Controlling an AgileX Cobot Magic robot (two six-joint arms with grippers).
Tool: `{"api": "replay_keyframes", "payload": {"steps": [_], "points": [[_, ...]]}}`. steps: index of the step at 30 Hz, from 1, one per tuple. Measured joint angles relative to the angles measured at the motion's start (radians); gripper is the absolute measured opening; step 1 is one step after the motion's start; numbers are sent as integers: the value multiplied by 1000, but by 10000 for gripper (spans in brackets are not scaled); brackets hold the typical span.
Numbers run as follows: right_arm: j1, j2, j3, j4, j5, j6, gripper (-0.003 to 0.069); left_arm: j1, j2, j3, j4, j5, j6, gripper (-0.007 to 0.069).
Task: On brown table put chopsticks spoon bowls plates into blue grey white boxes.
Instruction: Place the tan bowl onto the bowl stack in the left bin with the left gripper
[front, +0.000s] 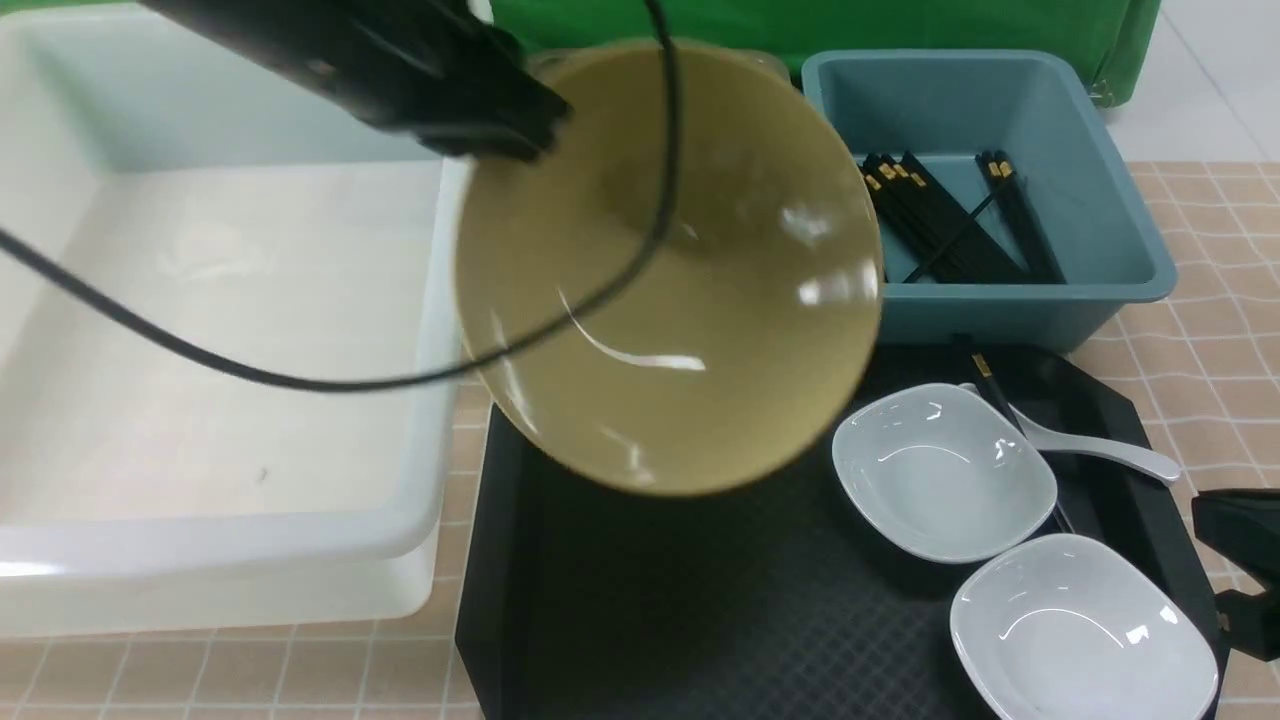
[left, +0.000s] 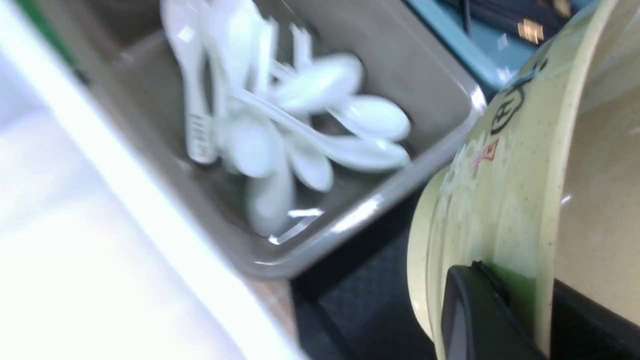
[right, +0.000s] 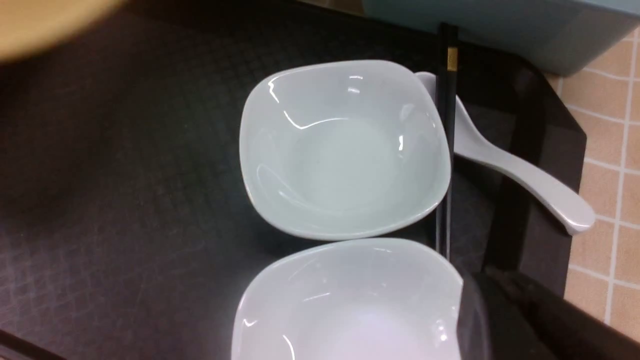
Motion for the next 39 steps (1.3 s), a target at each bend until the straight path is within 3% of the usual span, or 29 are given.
{"api": "replay_keyframes", "payload": {"steps": [3,12,16,23,31,36,39], "points": [[0,0,0,0,0,1,48,112,-40,0,-34,-21,7,9],[0,0,0,1,0,2,48,625,-89,20,-73,-26,-14,9],[1,0,0,1,-7,2,48,757,-41,98,-76,-44,-31,9],[2,0,0,1,-8,2,49,791,106,308,-63,-157,-67,9],[2,0,0,1,-8,2,50,791,109,349,-74,-216,-72,11],[2,0,0,1,-6,2,50,791,102,349,-68,-244,-82,111],[2,0,0,1,-5,2,50,791,89,349,-58,-244,-89,243]]}}
